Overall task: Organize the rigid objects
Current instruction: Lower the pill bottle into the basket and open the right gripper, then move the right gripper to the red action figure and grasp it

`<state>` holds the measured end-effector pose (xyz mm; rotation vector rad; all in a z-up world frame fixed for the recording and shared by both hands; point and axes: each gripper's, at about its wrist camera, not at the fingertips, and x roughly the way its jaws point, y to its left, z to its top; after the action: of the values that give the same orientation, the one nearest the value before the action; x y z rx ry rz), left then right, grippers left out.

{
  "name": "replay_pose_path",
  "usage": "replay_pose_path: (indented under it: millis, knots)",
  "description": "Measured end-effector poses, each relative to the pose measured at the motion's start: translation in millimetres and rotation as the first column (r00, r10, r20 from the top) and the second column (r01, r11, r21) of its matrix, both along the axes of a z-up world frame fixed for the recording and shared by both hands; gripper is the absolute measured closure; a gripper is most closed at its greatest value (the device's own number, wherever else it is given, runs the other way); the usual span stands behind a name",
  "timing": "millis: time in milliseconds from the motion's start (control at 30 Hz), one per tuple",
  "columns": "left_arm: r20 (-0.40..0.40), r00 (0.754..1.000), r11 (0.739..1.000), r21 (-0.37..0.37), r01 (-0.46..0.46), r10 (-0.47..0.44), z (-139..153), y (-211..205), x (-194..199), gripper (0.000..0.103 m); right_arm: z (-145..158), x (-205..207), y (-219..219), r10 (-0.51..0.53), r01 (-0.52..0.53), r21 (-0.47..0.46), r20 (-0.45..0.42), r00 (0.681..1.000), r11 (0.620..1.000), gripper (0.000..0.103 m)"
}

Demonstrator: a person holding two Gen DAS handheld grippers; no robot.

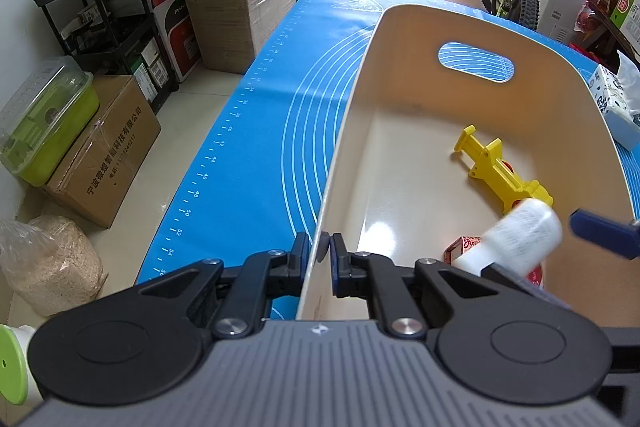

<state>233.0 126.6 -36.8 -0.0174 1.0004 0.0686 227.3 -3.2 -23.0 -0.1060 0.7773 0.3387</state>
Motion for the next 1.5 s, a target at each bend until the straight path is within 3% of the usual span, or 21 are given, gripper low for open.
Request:
replay_pose_path:
  millis: [333, 667, 767, 1067, 1267, 1500]
  knots:
    - [0.000, 1.000, 1.000, 0.001, -0.002, 0.002, 1, 3, 0, 0.090, 20, -2, -18, -0.018, 0.016, 0.030, 0.048, 0.999, 0.999, 0.019]
    - [0.001, 1.000, 1.000, 0.002, -0.002, 0.002, 1, 3, 1, 0.090, 28, 19, -90, -0.241, 0.235, 0.079, 0.076, 0.967, 0.969, 0.019]
    - [0.000, 1.000, 1.000, 0.002, -0.002, 0.002, 1, 4, 1, 0.090, 19, 27, -112, -0.319, 0.313, 0.077, 0.078, 0.945, 0.947, 0.019]
    - [0.000, 1.000, 1.000, 0.005, 0.000, 0.000, 0, 3, 1, 0.090, -32, 50, -161, -0.491, 0.492, 0.092, -0.042, 0.870, 0.865, 0.019]
    - [0.000, 1.000, 1.000, 0.008, 0.001, -0.001, 0, 2, 1, 0.090, -60, 61, -177, -0.536, 0.547, 0.114, -0.117, 0.836, 0.829, 0.019]
    - [0.000, 1.000, 1.000, 0.009, 0.002, -0.002, 0, 1, 1, 0.090, -80, 70, -178, -0.549, 0.567, 0.136, -0.152, 0.822, 0.812, 0.019]
